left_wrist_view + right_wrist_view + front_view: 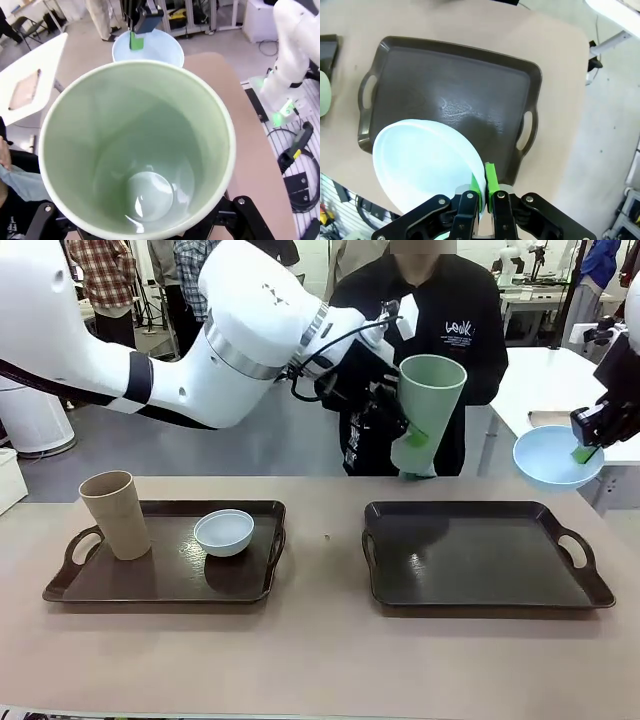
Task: Set up a tray with a mat and arrange the tableware.
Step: Pick up the Picnic Bowl and Reusable plastic cup from the Handle tray in front of the human's position and hold them in the air, then place the Picnic Bowl and Reusable plastic cup back onto the Handle tray in front of the human's position.
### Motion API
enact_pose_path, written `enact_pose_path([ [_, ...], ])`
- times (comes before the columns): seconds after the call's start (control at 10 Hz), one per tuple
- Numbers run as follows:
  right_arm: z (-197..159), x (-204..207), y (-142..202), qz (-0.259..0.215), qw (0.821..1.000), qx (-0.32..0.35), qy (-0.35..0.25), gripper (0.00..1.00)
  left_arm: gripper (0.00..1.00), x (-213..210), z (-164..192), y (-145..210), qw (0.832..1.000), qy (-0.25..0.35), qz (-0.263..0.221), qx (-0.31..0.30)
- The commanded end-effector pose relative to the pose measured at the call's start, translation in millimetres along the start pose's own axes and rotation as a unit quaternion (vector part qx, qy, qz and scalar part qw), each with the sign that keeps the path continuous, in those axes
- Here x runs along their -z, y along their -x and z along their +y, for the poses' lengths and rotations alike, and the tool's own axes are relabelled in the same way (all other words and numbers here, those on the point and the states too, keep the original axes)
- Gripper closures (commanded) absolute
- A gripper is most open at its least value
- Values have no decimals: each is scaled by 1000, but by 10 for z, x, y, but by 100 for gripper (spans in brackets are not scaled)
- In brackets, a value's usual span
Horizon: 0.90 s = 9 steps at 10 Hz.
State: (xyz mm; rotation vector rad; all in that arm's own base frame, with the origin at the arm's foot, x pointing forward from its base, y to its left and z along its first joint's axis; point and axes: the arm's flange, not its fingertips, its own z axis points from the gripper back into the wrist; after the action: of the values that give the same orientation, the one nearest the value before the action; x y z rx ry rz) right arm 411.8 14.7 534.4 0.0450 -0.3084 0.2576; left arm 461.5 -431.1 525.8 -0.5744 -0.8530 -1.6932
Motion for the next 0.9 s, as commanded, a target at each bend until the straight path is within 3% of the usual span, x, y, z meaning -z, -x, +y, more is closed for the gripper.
enact_pose_path([
  [0.0,2,138,-49,3,1000,2,-4,100,31,137,89,104,1000,10,1,-1],
  [0.8,2,138,-49,3,1000,2,-4,100,31,137,89,104,1000,10,1,-1],
])
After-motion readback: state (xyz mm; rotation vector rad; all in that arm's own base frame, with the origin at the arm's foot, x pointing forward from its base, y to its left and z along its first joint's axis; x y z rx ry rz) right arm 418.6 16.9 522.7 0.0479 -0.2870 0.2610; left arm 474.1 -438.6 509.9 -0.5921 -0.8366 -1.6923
